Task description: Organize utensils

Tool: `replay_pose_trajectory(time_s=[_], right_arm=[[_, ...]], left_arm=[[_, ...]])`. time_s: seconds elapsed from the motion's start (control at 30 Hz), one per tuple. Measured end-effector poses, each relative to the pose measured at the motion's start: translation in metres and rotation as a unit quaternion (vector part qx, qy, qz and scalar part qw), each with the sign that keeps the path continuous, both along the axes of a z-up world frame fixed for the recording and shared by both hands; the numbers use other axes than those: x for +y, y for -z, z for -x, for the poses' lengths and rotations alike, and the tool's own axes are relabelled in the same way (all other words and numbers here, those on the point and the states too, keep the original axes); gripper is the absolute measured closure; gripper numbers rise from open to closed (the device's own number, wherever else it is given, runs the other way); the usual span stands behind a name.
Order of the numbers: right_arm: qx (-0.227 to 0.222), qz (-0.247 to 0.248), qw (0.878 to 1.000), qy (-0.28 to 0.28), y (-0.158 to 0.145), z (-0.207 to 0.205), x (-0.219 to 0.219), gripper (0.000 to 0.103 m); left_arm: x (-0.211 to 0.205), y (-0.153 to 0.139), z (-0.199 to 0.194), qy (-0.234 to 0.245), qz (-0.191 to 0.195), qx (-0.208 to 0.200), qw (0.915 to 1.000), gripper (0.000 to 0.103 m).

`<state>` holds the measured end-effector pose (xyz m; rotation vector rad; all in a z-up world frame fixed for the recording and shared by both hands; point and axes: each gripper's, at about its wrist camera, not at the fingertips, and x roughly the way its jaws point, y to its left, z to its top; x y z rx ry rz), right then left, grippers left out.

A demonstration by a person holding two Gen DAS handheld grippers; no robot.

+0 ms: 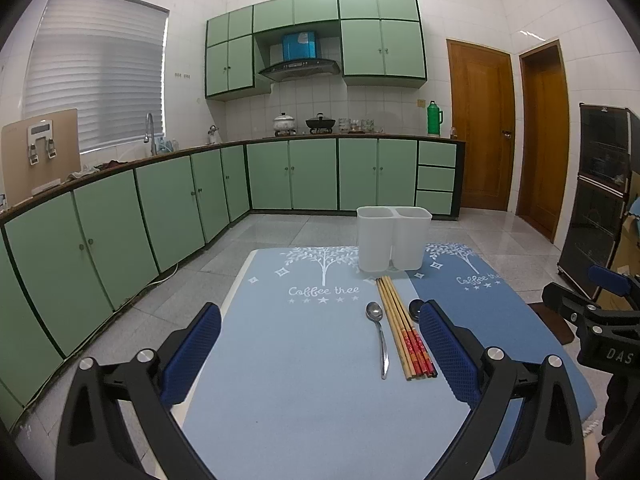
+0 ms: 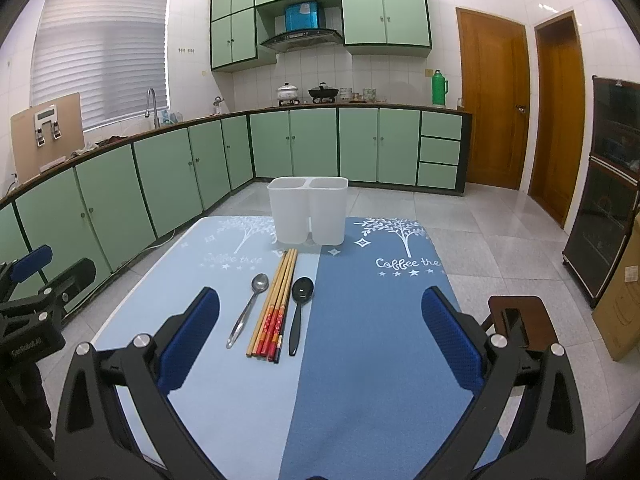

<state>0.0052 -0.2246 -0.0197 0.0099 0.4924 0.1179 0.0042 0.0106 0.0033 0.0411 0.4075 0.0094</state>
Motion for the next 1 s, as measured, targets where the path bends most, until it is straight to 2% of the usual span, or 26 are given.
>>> replay_pose_trajectory(time_s=[0.3,0.47,0.67,1.0], right_arm=[[0.008,0.002,1.000,0.003,0.005,-0.008,-0.001,0.005],[0.016,0.002,1.000,0.004,0.011,-0.025,-0.002,0.005],[0.045,0.007,0.999,0.010,0.033,-0.069,0.001,0.005],[0.152,-0.014,0.988,-0.005,0.095,-0.168,0.017,0.007]], left_arm=[[0.000,0.008,-0.008,-0.003,0.001,0.009,1.0000,0.006],[0.006,0.015,-0.027,-0.009,0.002,0.022,0.9997,0.006],[0.014,0.036,-0.071,-0.017,0.005,0.057,0.9982,0.006],[0.023,0.084,-0.149,-0.025,0.021,0.142,0.9893,0.006]])
